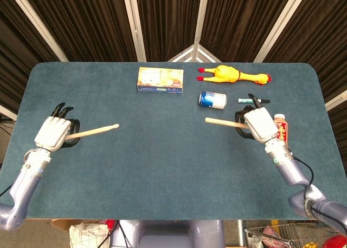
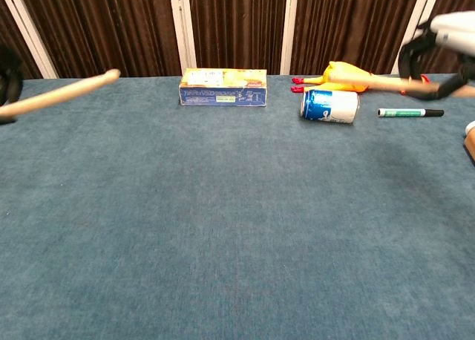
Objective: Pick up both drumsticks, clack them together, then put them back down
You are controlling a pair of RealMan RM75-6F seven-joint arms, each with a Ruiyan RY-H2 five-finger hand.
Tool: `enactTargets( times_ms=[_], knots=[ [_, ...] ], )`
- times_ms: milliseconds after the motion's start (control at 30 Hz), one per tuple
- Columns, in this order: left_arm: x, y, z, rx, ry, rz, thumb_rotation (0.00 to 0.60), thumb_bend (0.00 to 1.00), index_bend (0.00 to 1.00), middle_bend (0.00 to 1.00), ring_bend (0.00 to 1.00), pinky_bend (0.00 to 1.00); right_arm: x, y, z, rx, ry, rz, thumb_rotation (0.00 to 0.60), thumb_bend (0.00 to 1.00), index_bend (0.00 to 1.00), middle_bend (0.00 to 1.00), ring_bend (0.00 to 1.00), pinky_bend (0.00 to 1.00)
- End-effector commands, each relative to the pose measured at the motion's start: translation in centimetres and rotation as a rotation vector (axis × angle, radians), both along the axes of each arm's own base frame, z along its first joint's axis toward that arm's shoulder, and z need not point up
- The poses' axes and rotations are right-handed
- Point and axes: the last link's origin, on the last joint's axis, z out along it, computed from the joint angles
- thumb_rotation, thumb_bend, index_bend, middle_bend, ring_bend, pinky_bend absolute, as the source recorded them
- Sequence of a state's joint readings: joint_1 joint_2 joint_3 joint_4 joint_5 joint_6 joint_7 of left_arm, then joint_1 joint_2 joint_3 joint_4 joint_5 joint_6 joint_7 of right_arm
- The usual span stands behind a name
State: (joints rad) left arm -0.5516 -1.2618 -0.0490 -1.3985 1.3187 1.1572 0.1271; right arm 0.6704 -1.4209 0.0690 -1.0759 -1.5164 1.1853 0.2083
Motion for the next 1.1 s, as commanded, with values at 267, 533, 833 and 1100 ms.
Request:
enactTargets(
  times_ms=[267, 533, 833, 1100],
  knots=[
    [-5.3, 0.0, -4.5, -0.119, 0.224, -0.046, 0.600, 0.42, 0.65, 0.62, 0.14, 0.00, -0.5, 1.6, -4.2, 0.071, 0.031, 0.040, 0.600, 0.47, 0.71, 0.62, 0.40, 0.06],
    [-5.2, 1.7, -6.5, -0.126, 0.270, -0.071, 0.600, 0.42, 0.65, 0.62, 0.14, 0.00, -0.4, 1.9, -6.1, 0.097, 0.019, 0.049, 0.600, 0.47, 0.71, 0.62, 0.40, 0.06],
    [-4.5, 3.4, -8.1, -0.120, 0.282, -0.047, 0.600, 0.42, 0.64, 0.62, 0.14, 0.00, -0.4, 1.9, -6.1, 0.094, 0.019, 0.054, 0.600, 0.47, 0.71, 0.62, 0.40, 0.06],
    [-3.9, 4.1, -9.1, -0.103, 0.268, -0.033, 0.600, 0.42, 0.63, 0.61, 0.14, 0.00, -0.5, 1.7, -5.5, 0.088, 0.022, 0.046, 0.600, 0.47, 0.71, 0.62, 0.40, 0.06]
  ],
)
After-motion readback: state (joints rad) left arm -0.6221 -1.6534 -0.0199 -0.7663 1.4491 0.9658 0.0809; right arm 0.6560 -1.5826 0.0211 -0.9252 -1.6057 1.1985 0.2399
